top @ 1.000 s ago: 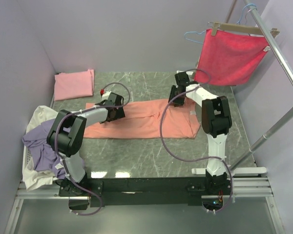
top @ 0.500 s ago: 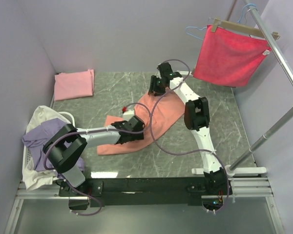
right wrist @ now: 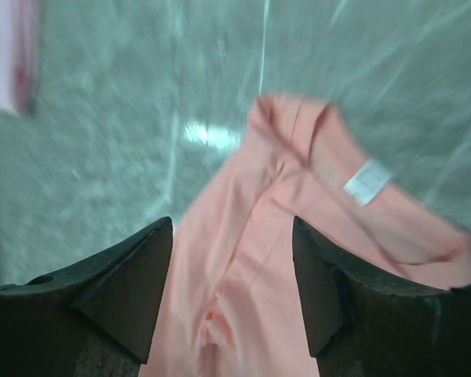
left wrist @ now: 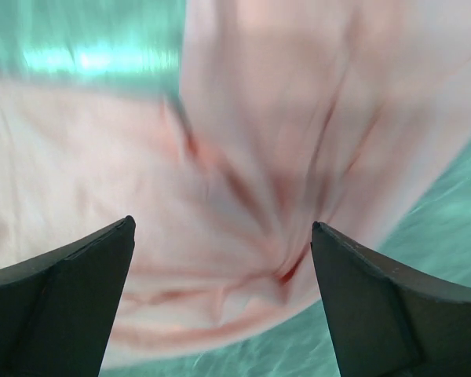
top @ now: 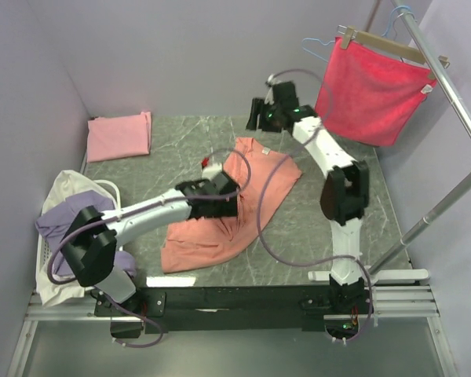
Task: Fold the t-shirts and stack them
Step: Rotate the tshirt 90 degrees
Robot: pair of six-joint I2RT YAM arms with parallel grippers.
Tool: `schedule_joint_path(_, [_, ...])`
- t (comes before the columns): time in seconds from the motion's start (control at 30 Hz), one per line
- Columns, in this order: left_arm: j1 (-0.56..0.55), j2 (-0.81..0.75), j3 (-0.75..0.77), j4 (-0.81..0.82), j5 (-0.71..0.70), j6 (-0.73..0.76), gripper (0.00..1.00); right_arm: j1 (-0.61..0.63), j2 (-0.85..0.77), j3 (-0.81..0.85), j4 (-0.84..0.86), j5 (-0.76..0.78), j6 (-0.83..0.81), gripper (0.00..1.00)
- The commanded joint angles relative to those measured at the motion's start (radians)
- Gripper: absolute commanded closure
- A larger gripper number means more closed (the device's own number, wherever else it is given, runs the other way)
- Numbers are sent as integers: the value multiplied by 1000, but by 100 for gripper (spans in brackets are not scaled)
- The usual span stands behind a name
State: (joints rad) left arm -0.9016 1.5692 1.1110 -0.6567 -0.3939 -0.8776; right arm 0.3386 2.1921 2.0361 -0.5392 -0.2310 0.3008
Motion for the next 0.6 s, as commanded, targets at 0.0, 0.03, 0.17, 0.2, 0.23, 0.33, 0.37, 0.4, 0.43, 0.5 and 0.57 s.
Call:
schedule_joint_path(0.0, [137, -20, 137, 112, 18, 192, 1, -18, -258, -95, -17, 225, -25, 31])
schedule_joint_path(0.03, [177, -5, 151, 196, 48, 259, 0, -18, -288, -141, -24, 229, -8, 31])
schedule_joint_path(0.17, [251, 167, 268, 334, 211, 400, 1, -7, -513, -510, 36, 280, 63, 32])
schedule_joint_path(0.2, [260, 205, 342, 350, 309, 428, 1, -4, -552, -572, 71, 286, 86, 32])
schedule_joint_path(0.23, [270, 242, 381, 356, 340, 462, 1, -1, -590, -626, 80, 288, 98, 33])
schedule_joint_path(0.33, [271, 369, 513, 384, 480, 534, 1, 25, -719, -801, 110, 277, 121, 33])
schedule_joint_path(0.37, [271, 420, 541, 400, 518, 545, 1, 31, -768, -868, 110, 277, 126, 34])
schedule_joint_path(0.4, [271, 445, 585, 411, 567, 558, 1, 48, -793, -901, 111, 272, 133, 34])
schedule_joint_path(0.43, [273, 471, 613, 405, 610, 569, 0, 56, -810, -930, 114, 257, 141, 34])
schedule_joint_path(0.5, [274, 552, 697, 382, 673, 588, 1, 75, -856, -999, 122, 236, 153, 34])
schedule_joint_path(0.57, [274, 633, 745, 370, 728, 600, 0, 91, -884, -1049, 127, 204, 167, 34])
